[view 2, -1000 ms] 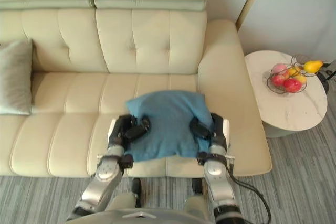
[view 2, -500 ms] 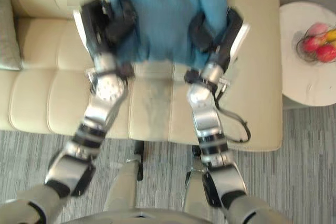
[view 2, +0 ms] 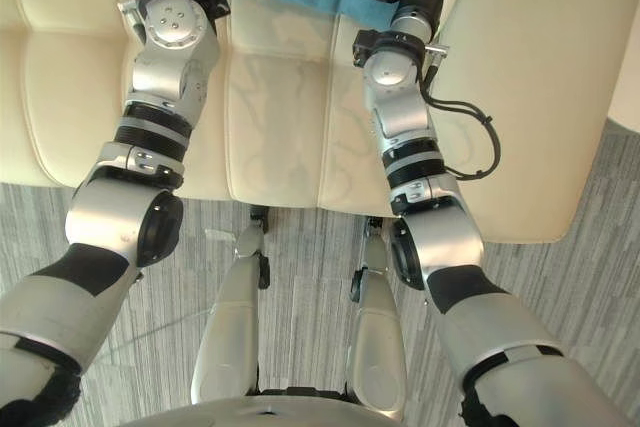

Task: Pick up cushions and gather them together orderly.

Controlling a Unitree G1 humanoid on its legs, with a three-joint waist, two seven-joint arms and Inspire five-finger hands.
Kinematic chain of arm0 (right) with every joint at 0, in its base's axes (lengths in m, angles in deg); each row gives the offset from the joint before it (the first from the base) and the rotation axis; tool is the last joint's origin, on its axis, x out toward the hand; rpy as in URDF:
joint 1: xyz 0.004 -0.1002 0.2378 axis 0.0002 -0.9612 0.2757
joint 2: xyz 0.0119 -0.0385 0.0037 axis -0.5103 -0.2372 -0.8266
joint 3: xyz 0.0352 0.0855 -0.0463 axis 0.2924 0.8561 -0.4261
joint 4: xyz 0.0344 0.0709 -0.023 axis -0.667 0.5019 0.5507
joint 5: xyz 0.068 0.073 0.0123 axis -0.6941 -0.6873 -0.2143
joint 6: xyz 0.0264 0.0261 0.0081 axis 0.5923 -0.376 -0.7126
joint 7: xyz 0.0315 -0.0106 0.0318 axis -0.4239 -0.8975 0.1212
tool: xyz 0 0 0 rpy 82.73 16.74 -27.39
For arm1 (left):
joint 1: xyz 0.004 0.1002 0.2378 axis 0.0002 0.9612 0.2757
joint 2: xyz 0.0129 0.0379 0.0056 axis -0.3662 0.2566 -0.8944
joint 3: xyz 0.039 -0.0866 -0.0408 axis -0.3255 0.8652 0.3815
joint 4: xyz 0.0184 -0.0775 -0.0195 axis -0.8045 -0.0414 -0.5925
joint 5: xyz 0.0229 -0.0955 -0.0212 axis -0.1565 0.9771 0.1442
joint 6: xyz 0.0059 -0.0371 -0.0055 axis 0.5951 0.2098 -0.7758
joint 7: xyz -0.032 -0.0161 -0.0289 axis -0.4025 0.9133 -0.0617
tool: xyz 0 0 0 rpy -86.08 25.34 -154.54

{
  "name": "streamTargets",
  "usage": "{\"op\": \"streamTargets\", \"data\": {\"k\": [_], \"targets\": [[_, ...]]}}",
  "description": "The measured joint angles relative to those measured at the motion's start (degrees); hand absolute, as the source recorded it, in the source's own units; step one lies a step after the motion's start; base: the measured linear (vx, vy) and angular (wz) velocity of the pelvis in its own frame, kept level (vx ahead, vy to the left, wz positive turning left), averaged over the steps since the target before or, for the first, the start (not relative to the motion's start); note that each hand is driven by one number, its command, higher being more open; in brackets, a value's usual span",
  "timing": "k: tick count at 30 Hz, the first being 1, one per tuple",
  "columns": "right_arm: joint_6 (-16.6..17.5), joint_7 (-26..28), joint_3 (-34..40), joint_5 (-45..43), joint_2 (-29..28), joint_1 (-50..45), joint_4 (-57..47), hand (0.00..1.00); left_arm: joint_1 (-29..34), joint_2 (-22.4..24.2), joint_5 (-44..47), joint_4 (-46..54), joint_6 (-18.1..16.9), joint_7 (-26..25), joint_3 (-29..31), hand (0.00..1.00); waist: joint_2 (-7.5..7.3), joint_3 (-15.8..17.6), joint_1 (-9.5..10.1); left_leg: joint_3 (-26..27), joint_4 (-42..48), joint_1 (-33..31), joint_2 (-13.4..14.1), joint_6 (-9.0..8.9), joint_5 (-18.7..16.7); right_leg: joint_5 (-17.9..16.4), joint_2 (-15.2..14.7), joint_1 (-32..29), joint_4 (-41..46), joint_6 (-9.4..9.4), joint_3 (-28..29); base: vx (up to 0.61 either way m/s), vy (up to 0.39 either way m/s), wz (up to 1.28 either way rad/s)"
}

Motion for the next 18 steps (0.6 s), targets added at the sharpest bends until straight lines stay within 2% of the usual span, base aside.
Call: {"op": "streamTargets", "data": {"k": [4, 9, 13, 18], "targets": [[0.0, 1.3, -0.2, -1.1, 0.1, 0.1, 0.4, 1.0, 0.7, 1.2, -0.1, 0.5, -0.8, 1.8, 1.8, 1.0, -0.05, 0.3, 0.01, -0.3, 0.6, -0.4, 0.2, -0.06, 0.0, 0.0, 0.2, -0.1, 0.3, 0.0, -0.5, 0.08, 0.037, 0.02], [0.1, 1.7, 0.5, -1.6, -0.2, -3.4, 0.4, 1.0, 7.9, 3.1, -1.5, 4.5, -3.1, 3.0, 1.9, 1.0, -0.04, 0.2, 0.11, -0.4, 0.9, 0.7, 0.4, -0.06, 0.0, -0.4, 0.2, 0.3, 2.2, -0.16, -1.0, 0.09, 0.044, -0.01], [0.1, 1.9, 2.6, -1.6, -1.6, -11.1, -1.9, 1.0, 13.1, 3.5, -2.3, 5.5, -3.1, 3.3, 1.9, 1.0, -0.02, 0.2, 0.57, -0.4, 0.9, 2.7, 0.4, -0.09, 0.0, -3.0, 0.1, 0.5, 5.9, -0.47, -1.2, 0.09, 0.018, -0.01], [0.1, 1.7, 7.6, -1.6, -2.0, -22.6, -13.6, 1.0, 22.6, 3.4, -1.6, 9.4, -1.8, 4.0, 3.3, 1.0, 0.04, 0.2, 0.56, -0.1, 0.4, 5.2, 0.8, -0.39, 0.2, -3.7, 0.5, 1.9, 7.3, -0.74, -1.1, 0.1, 0.0, -0.04]]}}
